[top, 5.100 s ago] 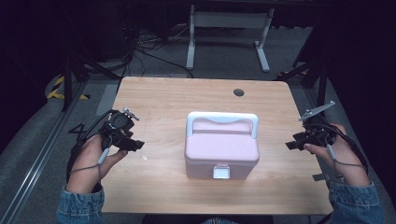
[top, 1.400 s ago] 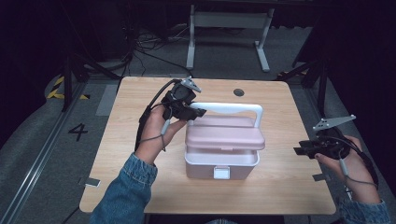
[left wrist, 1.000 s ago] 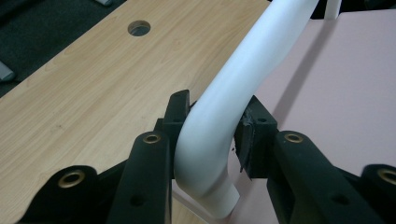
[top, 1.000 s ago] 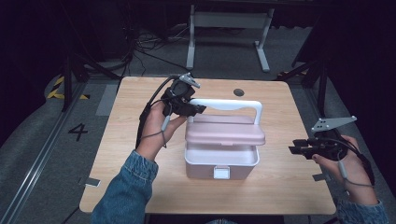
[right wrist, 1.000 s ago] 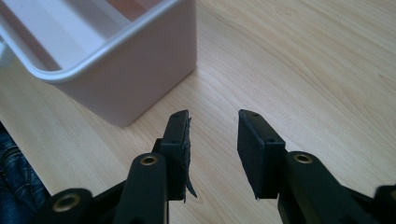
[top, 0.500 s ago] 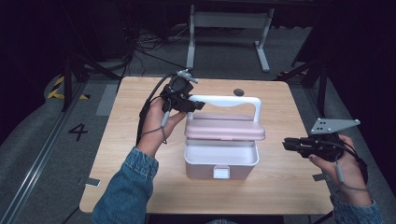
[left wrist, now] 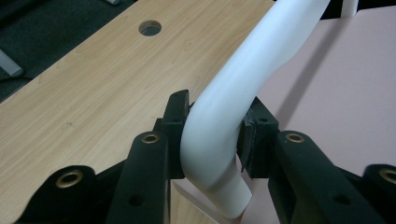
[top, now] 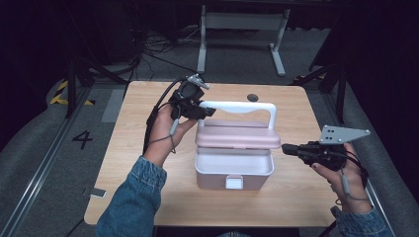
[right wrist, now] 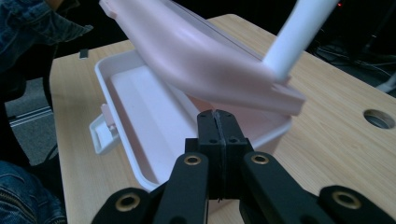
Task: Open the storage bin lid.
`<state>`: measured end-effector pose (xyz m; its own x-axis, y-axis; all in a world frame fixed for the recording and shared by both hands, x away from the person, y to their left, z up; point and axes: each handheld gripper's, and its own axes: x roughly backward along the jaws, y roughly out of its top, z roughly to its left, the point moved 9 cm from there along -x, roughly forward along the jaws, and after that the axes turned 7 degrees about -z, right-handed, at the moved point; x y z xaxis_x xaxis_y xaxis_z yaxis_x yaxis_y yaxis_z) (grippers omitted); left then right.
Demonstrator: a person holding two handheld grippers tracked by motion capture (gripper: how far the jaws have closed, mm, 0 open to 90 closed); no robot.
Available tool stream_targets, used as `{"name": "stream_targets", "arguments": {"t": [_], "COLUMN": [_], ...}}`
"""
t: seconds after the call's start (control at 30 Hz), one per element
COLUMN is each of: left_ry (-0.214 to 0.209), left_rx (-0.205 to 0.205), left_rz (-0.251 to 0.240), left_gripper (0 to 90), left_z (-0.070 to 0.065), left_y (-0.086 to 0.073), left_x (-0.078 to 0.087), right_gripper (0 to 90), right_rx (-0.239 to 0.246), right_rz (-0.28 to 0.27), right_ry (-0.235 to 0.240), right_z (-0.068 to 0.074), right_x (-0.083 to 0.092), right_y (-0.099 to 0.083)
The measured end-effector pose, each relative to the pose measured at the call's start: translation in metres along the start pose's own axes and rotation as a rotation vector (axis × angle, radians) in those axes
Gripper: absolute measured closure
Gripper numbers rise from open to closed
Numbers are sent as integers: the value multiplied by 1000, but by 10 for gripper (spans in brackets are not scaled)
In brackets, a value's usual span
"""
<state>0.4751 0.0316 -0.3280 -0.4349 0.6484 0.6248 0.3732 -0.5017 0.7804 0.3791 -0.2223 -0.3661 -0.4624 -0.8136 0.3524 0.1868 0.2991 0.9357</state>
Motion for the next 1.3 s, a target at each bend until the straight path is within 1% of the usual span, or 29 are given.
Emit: {"name": "stream_targets", "arguments": {"t": [0.07,0.2,0.23,0.27,0.3,0.43,0.5,0.6,0.67,0.73,0.77,0.8,0.83,0.87,0.9,0.93,0.97,1.03,1.07,1.1,1.13,1.23,1.3], "left_ry": [1,1,1,-2,-2,-2,5,-2,-2,-8,-3,5,27,37,39,28,28,14,22,22,21,5,-3], "left_rx": [5,0,-2,2,2,-4,-22,-24,-24,-32,-38,-55,-80,-90,-88,-65,-65,-43,-42,-42,-40,-22,-25], "left_rz": [-1,-4,-5,-5,-5,-10,-19,-15,-28,-35,-38,-44,-61,-64,-75,-82,-82,-90,-95,-95,-101,-129,-133], "left_gripper": [683,682,682,682,682,681,672,641,613,565,538,515,485,468,466,465,465,462,454,448,448,437,425], "left_z": [0,0,0,0,0,-1,0,-2,-3,-5,-7,-7,-7,-6,-6,-6,-6,-5,-4,-4,-4,-5,-4], "left_y": [0,0,0,-1,-1,-2,-2,-2,-2,-3,-3,-4,-4,-4,-3,-3,-3,-3,-3,-3,-4,-5,-10], "left_x": [0,-1,-1,0,0,0,1,1,1,1,1,1,2,4,7,12,12,18,25,25,29,38,46], "right_gripper": [900,900,900,900,900,900,900,900,900,900,900,900,900,900,900,900,900,900,900,900,900,900,900], "right_rx": [2,-11,-20,-46,-58,-82,-83,-80,-84,-79,-79,-80,-77,-74,-74,-76,-76,-73,-71,-71,-72,-75,-75], "right_rz": [-12,-44,-54,-86,-96,-135,-150,-160,-162,-163,-166,-166,-166,-167,-168,-170,-170,-173,-169,-169,-169,-171,-169], "right_ry": [17,38,38,38,40,28,24,23,22,20,18,17,14,8,6,8,8,4,3,3,3,4,3], "right_z": [4,9,9,10,10,7,7,6,6,6,7,7,6,6,5,5,5,5,4,4,4,4,4], "right_x": [-5,-20,-23,-27,-29,-31,-30,-29,-29,-29,-29,-29,-28,-28,-28,-28,-28,-28,-28,-28,-28,-28,-27], "right_y": [0,-4,-5,-6,-7,-6,-4,-3,-3,-3,-3,-3,-2,-2,-2,-2,-2,-1,-1,-1,-1,0,1]}}
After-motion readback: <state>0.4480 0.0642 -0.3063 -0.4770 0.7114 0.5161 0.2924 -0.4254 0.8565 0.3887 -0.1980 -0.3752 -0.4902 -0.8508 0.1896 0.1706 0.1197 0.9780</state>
